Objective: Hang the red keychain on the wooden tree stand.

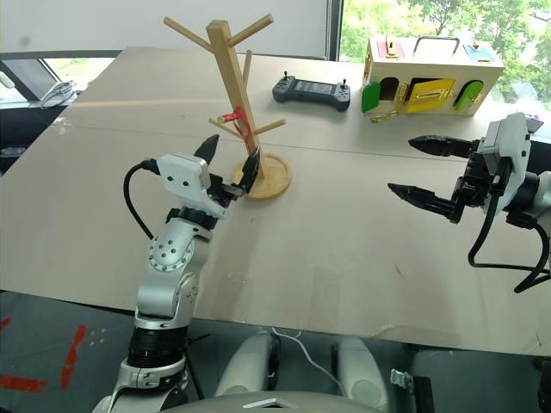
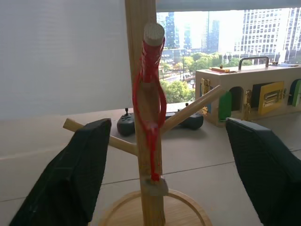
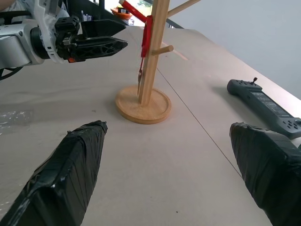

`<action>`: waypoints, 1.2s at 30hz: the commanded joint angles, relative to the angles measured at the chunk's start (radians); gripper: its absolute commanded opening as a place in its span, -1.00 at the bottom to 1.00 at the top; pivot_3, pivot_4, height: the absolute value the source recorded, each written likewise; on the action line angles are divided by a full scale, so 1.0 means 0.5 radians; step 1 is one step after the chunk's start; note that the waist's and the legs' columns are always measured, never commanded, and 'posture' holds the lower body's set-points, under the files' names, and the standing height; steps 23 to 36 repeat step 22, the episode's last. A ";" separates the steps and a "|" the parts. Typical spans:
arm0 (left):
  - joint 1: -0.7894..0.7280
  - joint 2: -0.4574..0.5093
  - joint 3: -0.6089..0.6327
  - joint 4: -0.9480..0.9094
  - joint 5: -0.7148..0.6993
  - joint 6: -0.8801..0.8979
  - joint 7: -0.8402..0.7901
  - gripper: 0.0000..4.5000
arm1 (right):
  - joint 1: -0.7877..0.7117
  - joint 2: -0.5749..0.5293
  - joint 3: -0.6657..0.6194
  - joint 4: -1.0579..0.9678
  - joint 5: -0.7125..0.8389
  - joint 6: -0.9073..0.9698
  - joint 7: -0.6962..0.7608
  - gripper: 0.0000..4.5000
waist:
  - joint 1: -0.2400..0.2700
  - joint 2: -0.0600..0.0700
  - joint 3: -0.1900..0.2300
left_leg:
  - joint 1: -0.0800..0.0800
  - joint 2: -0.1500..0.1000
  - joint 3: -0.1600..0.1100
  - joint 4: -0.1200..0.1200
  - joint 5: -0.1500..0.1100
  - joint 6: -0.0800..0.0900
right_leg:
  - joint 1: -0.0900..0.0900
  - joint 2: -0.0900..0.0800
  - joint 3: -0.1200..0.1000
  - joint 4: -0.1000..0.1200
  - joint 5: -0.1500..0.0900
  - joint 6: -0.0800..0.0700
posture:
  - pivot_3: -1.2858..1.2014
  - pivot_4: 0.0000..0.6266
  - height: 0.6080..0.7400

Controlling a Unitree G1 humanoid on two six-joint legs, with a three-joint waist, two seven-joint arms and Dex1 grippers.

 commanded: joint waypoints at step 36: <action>0.237 0.048 0.412 0.682 0.053 -0.306 0.252 0.98 | 0.383 1.389 0.196 0.503 -1.070 -0.975 -1.749 1.00 | -0.005 0.001 -0.001 | 0.002 0.000 0.000 -0.003 0.000 0.000 | -0.002 0.000 0.000 0.002 0.000 0.000 | 0.03 -0.52 1.00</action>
